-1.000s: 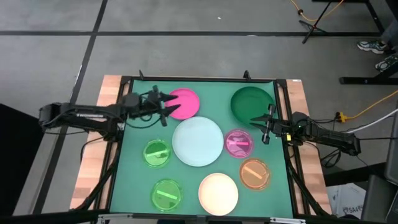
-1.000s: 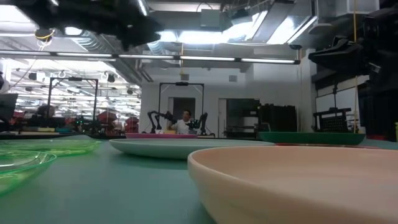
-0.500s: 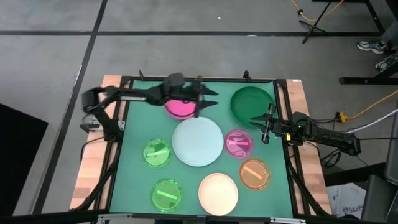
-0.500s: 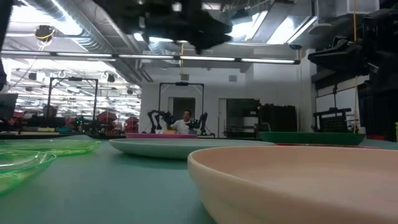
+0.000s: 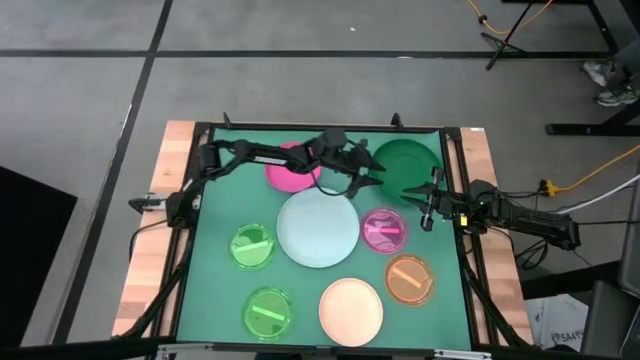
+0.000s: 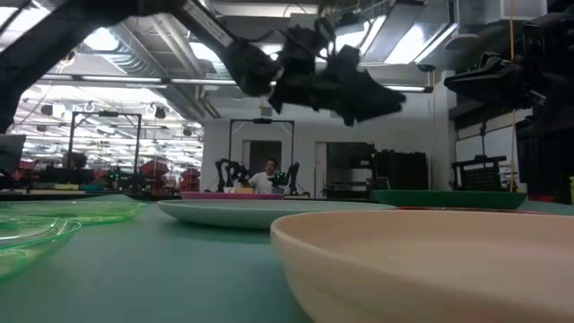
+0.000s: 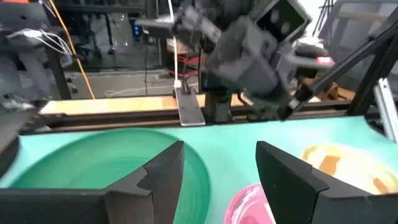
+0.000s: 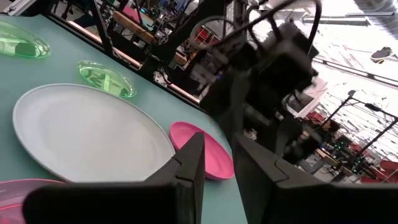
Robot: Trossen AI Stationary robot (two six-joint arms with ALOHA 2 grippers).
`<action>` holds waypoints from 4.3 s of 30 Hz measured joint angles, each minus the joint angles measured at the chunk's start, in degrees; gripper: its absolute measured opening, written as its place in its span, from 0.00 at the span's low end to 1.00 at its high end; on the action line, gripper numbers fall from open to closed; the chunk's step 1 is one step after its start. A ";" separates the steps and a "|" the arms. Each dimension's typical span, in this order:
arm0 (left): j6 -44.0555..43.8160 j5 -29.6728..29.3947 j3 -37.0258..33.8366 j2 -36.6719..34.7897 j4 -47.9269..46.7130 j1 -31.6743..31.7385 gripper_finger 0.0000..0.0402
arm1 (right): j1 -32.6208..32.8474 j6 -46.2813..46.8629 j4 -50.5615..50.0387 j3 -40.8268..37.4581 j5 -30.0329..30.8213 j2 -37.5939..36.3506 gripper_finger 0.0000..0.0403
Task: Stack plastic plates
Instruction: Stack the dark green plate on top of the light blue plate
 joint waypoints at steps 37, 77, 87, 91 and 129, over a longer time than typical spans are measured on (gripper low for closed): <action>18.75 -17.61 5.38 10.36 -12.00 -3.88 0.48 | 0.00 0.02 0.00 0.00 0.00 -0.01 0.19; 26.29 -21.69 5.41 10.95 -18.86 -3.81 0.33 | 0.01 0.00 -0.02 0.00 0.00 -0.01 0.19; 26.30 -23.88 5.36 10.95 -17.00 -3.71 0.26 | 0.01 0.00 -0.02 0.00 0.00 0.00 0.19; 26.41 -24.15 5.34 10.95 -16.51 -3.10 0.22 | 0.01 0.00 -0.02 0.00 0.00 -0.01 0.19; 18.03 -26.12 5.30 8.43 -21.80 -4.72 0.00 | 0.00 0.02 0.00 0.00 0.01 -0.01 0.19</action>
